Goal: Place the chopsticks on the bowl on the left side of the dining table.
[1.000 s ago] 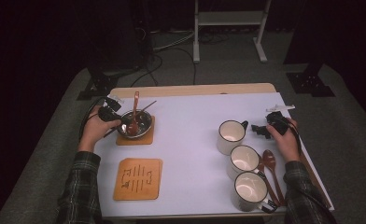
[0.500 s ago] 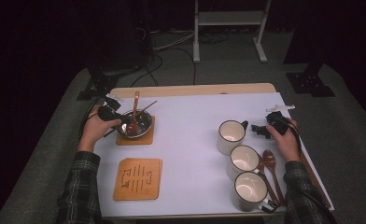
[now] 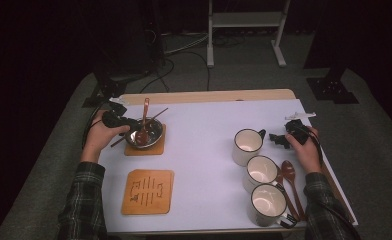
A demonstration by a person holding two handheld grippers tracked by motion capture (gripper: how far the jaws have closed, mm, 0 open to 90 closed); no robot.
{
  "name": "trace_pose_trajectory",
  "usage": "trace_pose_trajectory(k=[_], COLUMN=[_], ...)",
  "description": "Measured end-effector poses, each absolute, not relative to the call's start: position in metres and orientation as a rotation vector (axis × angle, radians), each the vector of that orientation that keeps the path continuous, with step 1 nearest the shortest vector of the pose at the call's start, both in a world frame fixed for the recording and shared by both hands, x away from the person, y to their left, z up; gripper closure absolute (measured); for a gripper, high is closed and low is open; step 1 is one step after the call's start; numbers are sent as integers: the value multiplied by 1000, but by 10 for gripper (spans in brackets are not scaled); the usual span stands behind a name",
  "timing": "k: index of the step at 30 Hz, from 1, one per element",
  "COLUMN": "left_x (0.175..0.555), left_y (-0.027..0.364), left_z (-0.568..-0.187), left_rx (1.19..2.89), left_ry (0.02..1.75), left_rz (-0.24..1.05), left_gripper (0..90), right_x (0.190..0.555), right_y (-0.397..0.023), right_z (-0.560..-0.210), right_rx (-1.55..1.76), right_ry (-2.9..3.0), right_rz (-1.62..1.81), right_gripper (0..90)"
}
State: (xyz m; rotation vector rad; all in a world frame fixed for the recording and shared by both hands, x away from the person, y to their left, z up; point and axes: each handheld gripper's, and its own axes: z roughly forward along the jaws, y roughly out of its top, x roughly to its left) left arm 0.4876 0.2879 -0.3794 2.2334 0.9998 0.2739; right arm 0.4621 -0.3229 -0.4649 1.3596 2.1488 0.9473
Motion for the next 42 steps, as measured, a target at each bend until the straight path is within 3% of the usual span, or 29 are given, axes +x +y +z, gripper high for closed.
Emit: trace_pose_trajectory(k=[11,18,42], left_x=[479,472,431], left_y=[269,259,199], left_z=[-366,-358,-348], left_rx=[2216,2206,2206], left_ry=[986,961,907], left_rz=[280,276,247], left_gripper=[280,190,89], right_x=[462,462,463], right_y=[-323,-323,-323], right_z=[-465,-465,-465], right_rx=[1359,1362,1367], right_ry=[2150,2152,2156], right_rz=[946,948,948], right_gripper=[155,155,152])
